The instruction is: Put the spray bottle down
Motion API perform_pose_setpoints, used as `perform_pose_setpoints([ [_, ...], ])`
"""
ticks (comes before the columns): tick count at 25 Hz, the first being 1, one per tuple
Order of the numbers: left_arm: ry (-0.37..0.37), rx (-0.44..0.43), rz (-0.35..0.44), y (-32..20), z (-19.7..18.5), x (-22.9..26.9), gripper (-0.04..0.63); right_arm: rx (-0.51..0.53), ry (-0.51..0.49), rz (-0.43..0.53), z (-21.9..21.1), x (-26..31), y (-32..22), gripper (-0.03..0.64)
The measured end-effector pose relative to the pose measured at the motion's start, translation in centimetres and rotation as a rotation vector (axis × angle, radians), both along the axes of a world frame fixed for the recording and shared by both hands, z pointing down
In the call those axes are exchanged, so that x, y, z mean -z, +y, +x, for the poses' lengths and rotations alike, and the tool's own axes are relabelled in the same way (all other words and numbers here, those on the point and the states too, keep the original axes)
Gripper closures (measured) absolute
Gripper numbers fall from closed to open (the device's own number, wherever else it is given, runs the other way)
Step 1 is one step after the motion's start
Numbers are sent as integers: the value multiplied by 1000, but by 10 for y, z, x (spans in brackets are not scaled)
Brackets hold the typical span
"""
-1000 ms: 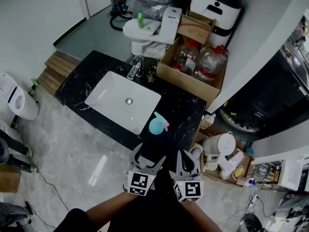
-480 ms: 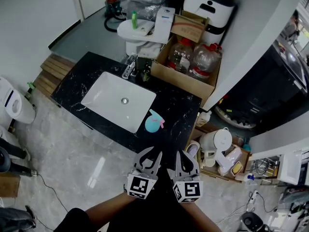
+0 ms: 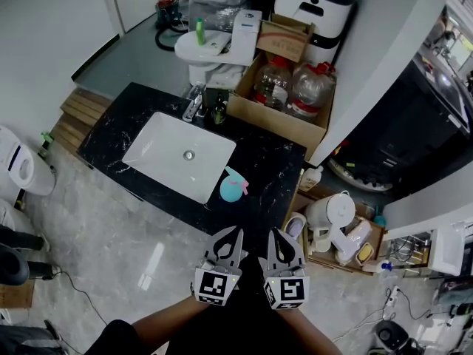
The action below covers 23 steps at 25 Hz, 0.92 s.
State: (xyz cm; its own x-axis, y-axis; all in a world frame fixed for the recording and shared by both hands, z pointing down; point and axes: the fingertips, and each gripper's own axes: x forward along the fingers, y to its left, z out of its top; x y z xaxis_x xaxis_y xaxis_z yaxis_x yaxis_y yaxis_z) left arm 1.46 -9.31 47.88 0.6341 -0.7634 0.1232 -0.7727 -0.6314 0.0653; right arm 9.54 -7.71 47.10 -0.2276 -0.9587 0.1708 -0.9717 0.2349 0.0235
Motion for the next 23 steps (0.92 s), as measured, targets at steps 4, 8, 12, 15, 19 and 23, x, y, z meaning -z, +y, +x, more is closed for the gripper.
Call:
perform_pose_setpoints([
  [4,-5,-26,-2,1,6,-1,583,-1,22,46,0,12,0,606],
  [8,-6,-31,-7,-1,9,0,583,-7,21,51,2,13,-2,607],
  [12,-9,-36,-6,-4,8,0,583,-7,31,50,1,15,-4,607],
  [15,-8,-37,-8,-5,6,-2,583,-5,29,43,-2,11,-4,607],
  [19,-12,-33,-13,-5,6,-3,583,10,33,48,-6,12,-5,607],
  [23,-10,-36,-7,-6,6,-3,583,13,35,55,-7,14,-7,607],
])
